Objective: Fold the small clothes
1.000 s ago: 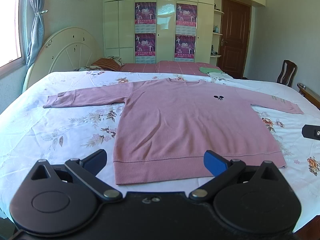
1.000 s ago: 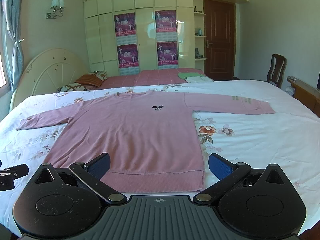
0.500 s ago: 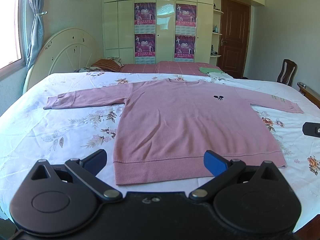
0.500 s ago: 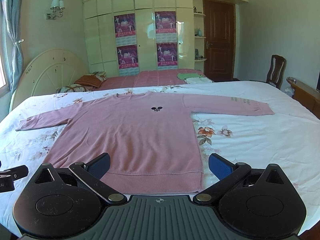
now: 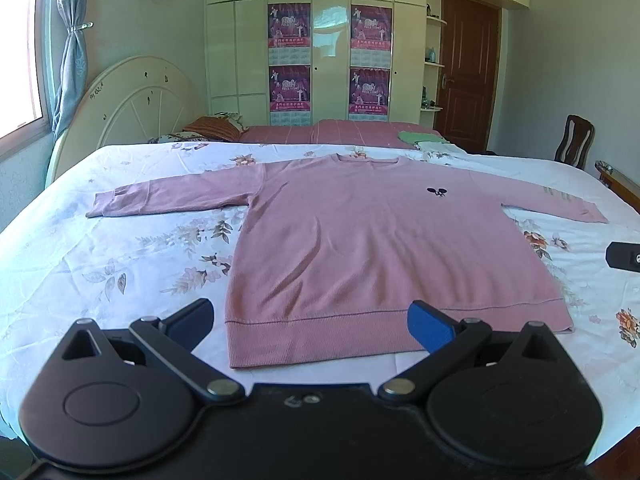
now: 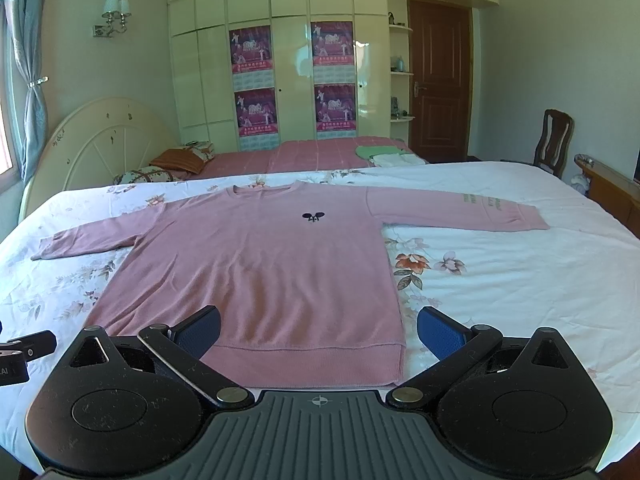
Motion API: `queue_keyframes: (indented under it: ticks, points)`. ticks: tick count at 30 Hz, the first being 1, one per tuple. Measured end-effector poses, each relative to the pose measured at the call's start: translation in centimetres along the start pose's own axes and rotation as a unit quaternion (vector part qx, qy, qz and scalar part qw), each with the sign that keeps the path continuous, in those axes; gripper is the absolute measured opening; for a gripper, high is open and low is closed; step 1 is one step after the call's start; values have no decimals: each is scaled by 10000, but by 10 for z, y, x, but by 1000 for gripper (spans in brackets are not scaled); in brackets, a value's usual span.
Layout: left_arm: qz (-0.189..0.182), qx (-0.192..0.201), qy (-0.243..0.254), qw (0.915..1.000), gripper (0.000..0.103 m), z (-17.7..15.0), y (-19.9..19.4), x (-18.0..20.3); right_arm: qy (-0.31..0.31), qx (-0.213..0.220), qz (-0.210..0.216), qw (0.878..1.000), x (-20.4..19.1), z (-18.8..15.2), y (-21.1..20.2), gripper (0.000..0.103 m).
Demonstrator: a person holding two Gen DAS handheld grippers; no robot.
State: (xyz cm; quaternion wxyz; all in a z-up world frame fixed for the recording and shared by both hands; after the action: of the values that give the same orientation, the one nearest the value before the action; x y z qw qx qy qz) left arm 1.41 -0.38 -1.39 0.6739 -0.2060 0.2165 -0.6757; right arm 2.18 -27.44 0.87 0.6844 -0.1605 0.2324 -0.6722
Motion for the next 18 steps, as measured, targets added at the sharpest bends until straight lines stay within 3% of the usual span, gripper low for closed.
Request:
queue_keyframes:
  ticks: [18]
  points:
    - [82, 7, -47, 10000, 103, 2, 2, 4, 50, -27, -57, 10000, 9, -3, 1, 103]
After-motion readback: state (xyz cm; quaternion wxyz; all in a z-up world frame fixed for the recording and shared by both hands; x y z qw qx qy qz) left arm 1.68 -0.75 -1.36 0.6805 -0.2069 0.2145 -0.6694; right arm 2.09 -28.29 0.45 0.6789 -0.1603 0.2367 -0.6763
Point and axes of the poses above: each gripper's, at about its wrist camera, not at the fingertips, and y roughly the way its jaws point, x to its right, z to its top, the point moved 2 cm from there along y, roughly the way its jaws point
